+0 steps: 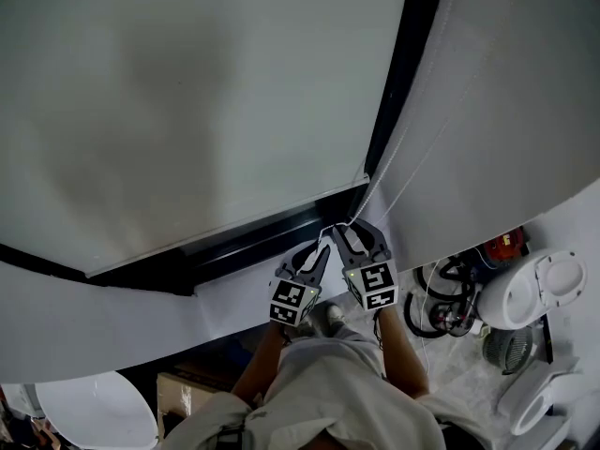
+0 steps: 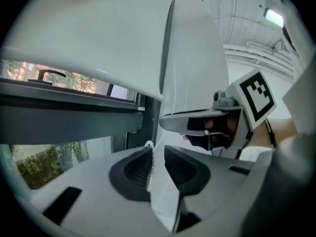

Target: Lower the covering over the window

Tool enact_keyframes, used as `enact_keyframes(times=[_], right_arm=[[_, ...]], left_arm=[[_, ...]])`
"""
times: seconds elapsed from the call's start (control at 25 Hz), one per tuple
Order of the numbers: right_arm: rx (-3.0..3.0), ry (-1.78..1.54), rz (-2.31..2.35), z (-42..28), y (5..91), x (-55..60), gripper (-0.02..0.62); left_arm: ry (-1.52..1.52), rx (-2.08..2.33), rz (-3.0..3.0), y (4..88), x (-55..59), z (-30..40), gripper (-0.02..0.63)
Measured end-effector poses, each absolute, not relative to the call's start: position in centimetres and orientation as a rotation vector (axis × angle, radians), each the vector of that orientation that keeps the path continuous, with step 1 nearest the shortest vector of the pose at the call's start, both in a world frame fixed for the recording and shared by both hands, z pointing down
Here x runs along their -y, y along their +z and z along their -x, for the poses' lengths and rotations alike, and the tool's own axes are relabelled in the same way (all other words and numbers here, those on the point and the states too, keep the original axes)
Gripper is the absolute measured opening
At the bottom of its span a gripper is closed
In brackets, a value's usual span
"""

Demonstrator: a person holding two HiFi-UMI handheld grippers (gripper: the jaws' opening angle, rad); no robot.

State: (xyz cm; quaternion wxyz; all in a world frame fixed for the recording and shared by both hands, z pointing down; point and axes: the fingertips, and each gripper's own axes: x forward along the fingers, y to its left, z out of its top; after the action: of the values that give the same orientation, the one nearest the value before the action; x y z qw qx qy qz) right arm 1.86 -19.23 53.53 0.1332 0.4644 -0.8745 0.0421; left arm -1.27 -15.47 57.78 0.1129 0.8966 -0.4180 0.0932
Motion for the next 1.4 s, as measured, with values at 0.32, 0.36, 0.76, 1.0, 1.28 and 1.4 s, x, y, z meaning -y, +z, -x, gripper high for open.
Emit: enact_keyframes(times=[0.32, 0.36, 0.76, 1.0, 1.28, 1.4], right_arm=[[2.584, 0.051, -1.371, -2.1, 50.3, 16.7, 0.098], [2.585, 0.043, -1.373, -2.2, 50.0, 16.4, 0.098], [2.576, 0.027, -1.402, -2.1, 49.2, 15.0, 0.097], [2.583, -0.007, -1.415, -1.6, 48.1, 14.4, 0.097], [2.579, -0.024, -1.419, -1.1, 47.7, 13.6, 0.097], [2.586, -0.039, -1.426, -0.5, 47.4, 13.4, 0.097]], left_arm=[[0.197, 1.305, -2.683, 54.0, 14.5, 2.6, 0.075], [0.186, 1.317, -2.687, 53.5, 14.3, 2.9, 0.075], [0.155, 1.405, -2.701, 51.2, 13.3, 5.1, 0.080], [0.128, 1.433, -2.710, 50.3, 12.8, 6.1, 0.080], [0.104, 1.444, -2.733, 49.1, 12.2, 6.8, 0.083], [0.103, 1.442, -2.740, 49.0, 12.0, 7.2, 0.084]])
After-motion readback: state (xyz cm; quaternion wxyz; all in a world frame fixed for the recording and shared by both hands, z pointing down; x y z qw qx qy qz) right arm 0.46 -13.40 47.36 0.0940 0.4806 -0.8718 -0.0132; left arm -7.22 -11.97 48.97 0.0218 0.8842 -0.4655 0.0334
